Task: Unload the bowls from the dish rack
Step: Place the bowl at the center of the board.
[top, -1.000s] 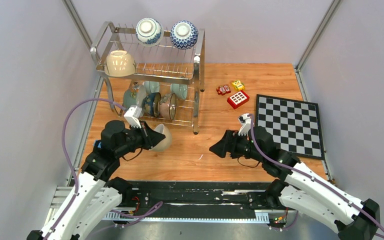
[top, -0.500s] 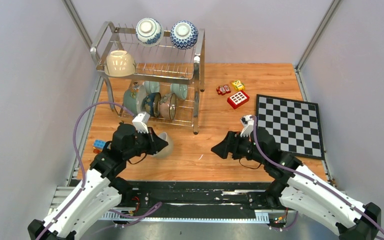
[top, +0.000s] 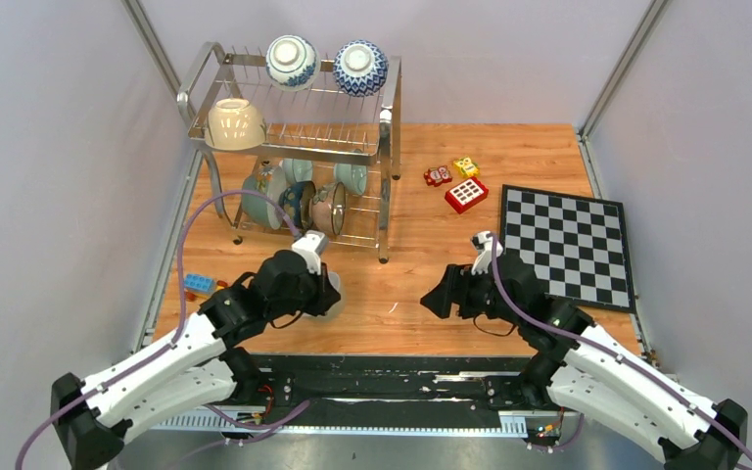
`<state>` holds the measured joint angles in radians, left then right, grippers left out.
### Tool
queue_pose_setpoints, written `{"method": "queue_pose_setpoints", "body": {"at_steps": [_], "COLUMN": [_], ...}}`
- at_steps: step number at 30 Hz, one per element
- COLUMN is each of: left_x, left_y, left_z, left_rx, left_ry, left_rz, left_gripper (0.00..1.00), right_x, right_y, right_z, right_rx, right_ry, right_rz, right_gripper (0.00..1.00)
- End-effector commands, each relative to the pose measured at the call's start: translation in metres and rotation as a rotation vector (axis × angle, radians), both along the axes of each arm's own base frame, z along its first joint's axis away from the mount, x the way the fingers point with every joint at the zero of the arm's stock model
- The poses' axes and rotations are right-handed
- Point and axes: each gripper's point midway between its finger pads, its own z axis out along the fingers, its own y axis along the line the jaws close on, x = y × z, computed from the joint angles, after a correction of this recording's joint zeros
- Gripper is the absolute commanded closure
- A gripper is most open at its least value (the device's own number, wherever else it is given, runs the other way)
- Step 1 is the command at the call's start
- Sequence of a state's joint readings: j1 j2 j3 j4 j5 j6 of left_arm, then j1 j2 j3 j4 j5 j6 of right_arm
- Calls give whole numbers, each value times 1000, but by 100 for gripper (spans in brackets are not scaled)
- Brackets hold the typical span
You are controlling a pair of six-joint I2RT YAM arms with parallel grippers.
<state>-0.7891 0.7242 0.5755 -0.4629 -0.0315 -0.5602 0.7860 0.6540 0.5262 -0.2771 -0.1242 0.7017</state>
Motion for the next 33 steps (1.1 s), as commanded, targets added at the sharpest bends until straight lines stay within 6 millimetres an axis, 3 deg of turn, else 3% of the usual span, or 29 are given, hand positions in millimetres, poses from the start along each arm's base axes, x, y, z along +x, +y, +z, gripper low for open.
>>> {"method": "queue_pose_setpoints", "body": {"at_steps": [1,11,17,20,25,33], "left_x": [11,-7,-28,-42,-64,-89], "left_y": [-17,-46,-62,-73,-85,-95], "left_z": [31,48,49,53,58,47], "left_rx": [55,183,261,260,272,357], "left_ry": [-150,-338,-434,-509,-620,-772], "left_rz": [-27,-254,-469,-585,-764,-1012], "left_gripper": [100,100,100,100,100,100], "right_x": [-7,-7,-1,1,-6,-13], "right_y": [-13,-37,-45,-42,-16,16], "right_z": [-13,-18,-1,9,31,45], "right_rx": [-92,-191,-279,-302,-280,-323], "right_ry": [4,-25,-68,-82,-70,-24], "right_rz": [11,-33,-17,20,181,392], "right_gripper": [21,20,20,19,20,24]}}
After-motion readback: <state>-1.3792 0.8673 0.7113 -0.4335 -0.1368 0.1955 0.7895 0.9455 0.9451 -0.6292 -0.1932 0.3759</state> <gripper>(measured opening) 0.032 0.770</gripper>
